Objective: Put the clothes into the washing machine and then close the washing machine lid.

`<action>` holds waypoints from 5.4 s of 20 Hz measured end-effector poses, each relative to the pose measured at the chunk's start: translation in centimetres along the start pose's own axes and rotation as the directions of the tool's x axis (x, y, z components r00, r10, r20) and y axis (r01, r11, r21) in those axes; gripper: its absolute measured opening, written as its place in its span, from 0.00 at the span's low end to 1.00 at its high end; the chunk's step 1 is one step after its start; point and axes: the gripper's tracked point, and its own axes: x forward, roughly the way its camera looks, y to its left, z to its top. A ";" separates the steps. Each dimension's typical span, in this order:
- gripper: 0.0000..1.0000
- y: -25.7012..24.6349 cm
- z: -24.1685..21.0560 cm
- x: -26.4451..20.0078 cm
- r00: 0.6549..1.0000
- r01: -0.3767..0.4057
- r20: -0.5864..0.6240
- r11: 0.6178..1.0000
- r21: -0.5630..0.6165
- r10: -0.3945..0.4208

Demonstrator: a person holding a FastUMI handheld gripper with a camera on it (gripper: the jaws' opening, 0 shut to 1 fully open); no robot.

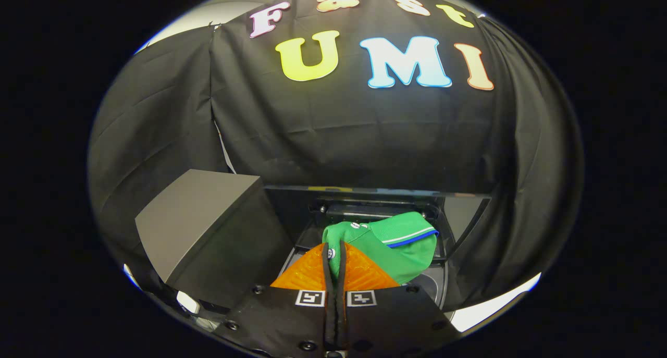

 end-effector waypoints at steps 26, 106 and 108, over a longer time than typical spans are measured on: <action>0.01 -3.4 -16.0 8.3 0.951 0.167 -0.280 0.980 0.111 -0.131; 0.98 -1.6 11.7 2.4 0.987 0.147 0.041 0.983 0.110 -0.153; 0.98 -2.0 11.7 3.6 0.986 0.157 0.035 0.982 0.100 -0.161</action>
